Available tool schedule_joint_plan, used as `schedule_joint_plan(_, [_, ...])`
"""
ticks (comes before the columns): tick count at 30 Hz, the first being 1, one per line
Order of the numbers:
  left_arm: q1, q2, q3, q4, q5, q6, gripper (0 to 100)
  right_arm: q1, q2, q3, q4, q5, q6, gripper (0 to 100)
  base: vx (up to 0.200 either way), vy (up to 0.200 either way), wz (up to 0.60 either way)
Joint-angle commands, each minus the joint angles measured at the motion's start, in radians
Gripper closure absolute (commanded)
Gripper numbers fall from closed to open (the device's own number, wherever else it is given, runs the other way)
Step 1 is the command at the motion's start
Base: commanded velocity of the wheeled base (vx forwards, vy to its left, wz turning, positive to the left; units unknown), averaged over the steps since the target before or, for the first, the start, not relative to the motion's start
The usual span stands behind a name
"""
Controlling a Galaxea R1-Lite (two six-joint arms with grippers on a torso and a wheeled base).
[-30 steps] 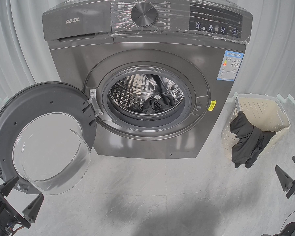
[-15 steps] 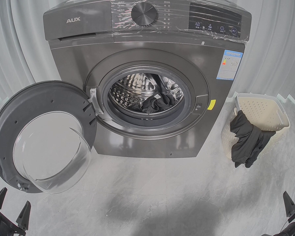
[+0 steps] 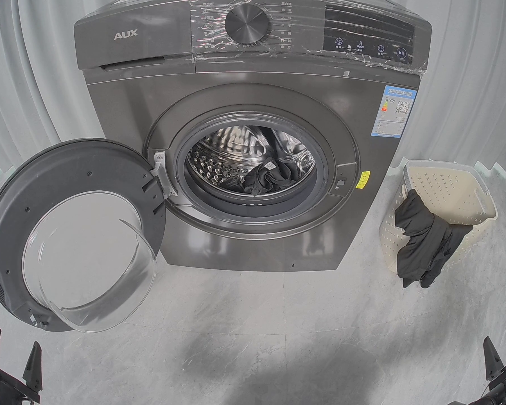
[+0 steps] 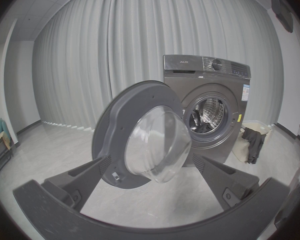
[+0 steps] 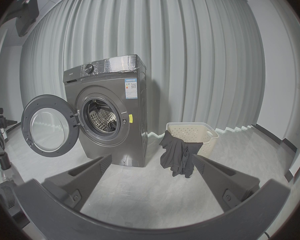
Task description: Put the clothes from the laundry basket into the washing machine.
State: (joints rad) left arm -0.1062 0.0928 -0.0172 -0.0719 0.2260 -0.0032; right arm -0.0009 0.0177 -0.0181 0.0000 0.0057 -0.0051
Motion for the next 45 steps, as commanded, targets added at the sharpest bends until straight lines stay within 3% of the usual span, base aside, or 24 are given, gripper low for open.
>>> schedule_joint_plan(1, [0.023,0.001,0.017,0.0,0.055,0.008,0,0.001,-0.018,0.017,0.0,0.002,0.001,0,0.0,0.0,0.0])
schedule_joint_plan(2, [0.023,0.001,0.017,0.0,0.055,0.008,0,0.001,-0.018,0.017,0.0,0.002,0.001,0,0.0,0.0,0.0])
schedule_joint_plan(3, [0.115,-0.036,0.016,0.006,0.102,0.012,0,0.001,-0.018,0.017,0.0,0.002,-0.001,0,0.0,0.0,0.0])
schedule_joint_plan(4, [0.138,-0.054,0.017,0.001,0.102,0.02,0,0.001,-0.018,0.017,0.0,0.002,-0.001,0,0.0,0.0,0.0])
schedule_joint_plan(6, [0.115,-0.068,0.017,0.0,0.095,0.037,0,0.001,-0.018,0.017,0.0,0.002,0.001,0,0.0,0.0,0.0])
schedule_joint_plan(8, [0.102,-0.09,0.016,0.012,0.003,0.061,0,0.001,-0.018,0.017,0.0,0.002,-0.001,0,0.0,0.0,0.0])
schedule_joint_plan(9, [0.102,-0.09,0.016,0.012,0.003,0.061,0,0.001,-0.018,0.017,0.0,0.002,-0.001,0,0.0,0.0,0.0])
schedule_joint_plan(10, [0.102,-0.093,0.013,0.026,-0.088,0.052,0,0.001,-0.018,0.017,0.0,0.002,-0.001,0,0.0,0.0,0.0])
schedule_joint_plan(11, [0.103,-0.093,0.011,0.041,-0.203,-0.004,0,0.001,-0.018,0.017,0.0,0.002,-0.001,0,0.0,0.0,0.0])
schedule_joint_plan(13, [0.103,-0.093,0.011,0.041,-0.203,-0.004,0,0.001,-0.018,0.017,0.0,0.002,-0.001,0,0.0,0.0,0.0])
schedule_joint_plan(14, [0.102,-0.093,0.014,0.078,-0.252,-0.018,0,0.001,-0.018,0.017,0.0,0.003,-0.001,0,0.0,0.0,0.0])
schedule_joint_plan(17, [0.103,-0.093,0.016,0.077,-0.244,0.006,0,0.001,-0.018,0.017,0.0,0.002,-0.001,0,0.0,-0.067,0.0])
schedule_joint_plan(23, [0.103,-0.093,0.016,0.077,-0.232,-0.018,0,0.001,-0.018,0.017,0.0,0.003,-0.001,0,0.0,-0.2,0.0])
schedule_joint_plan(45, [0.103,-0.093,0.016,0.077,-0.226,-0.026,0,0.001,-0.018,0.018,0.0,0.003,-0.001,0,0.0,-0.2,0.0])
